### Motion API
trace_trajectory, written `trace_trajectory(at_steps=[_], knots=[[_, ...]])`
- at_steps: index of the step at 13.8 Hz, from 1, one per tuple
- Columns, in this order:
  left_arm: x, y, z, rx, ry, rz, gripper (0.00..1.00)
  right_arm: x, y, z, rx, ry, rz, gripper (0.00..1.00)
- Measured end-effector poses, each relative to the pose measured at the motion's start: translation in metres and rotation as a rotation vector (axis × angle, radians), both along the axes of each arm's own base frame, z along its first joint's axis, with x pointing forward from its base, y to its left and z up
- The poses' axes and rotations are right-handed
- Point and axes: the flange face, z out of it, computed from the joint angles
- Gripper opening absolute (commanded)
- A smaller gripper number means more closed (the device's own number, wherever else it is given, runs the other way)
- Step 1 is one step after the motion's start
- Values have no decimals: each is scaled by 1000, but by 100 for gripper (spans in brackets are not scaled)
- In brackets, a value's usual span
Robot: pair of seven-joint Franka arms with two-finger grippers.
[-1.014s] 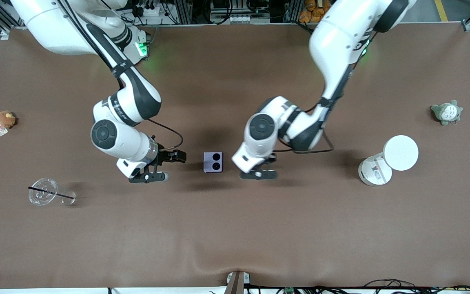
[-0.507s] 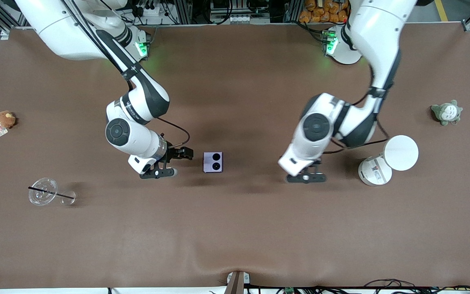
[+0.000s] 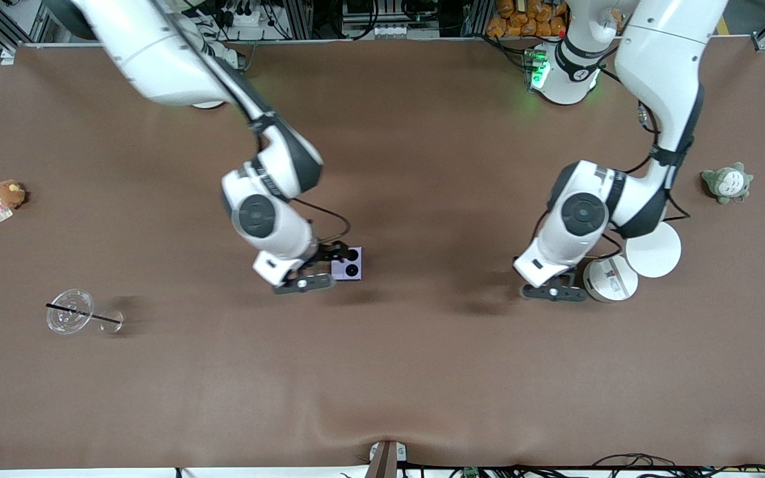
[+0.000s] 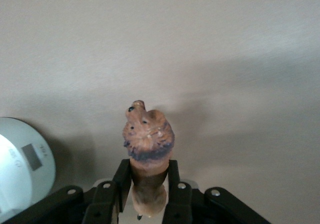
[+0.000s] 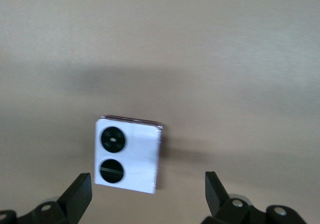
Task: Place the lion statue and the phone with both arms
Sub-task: 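Lift the lion with the left gripper while the right gripper grasps the phone, then set the lion beside the white cylinder while the right gripper carries the phone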
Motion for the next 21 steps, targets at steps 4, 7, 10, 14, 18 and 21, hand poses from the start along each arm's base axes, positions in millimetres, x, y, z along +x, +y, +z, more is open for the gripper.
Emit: trace_trajectory(at_steps=[4,7,10,14,18,21], knots=[[-4,9,-9,-4,-8,-16,0,6,11,-27,-23,6,4,100],[-1,25,-10,1,-6,-4,0,9,9,-39,-31,17,-5,100],[0,40,-15,3,3,13,0,7,9,-50,-40,35,-52,100],[-2,37,-20,-4,2,7,99,3,21,-58,-40,40,-67,100],[0,41,-21,-6,-1,13,100,3,30,-65,-39,41,-67,100],[5,41,-13,-11,-22,15,100,3,30,-69,-42,41,-70,100]])
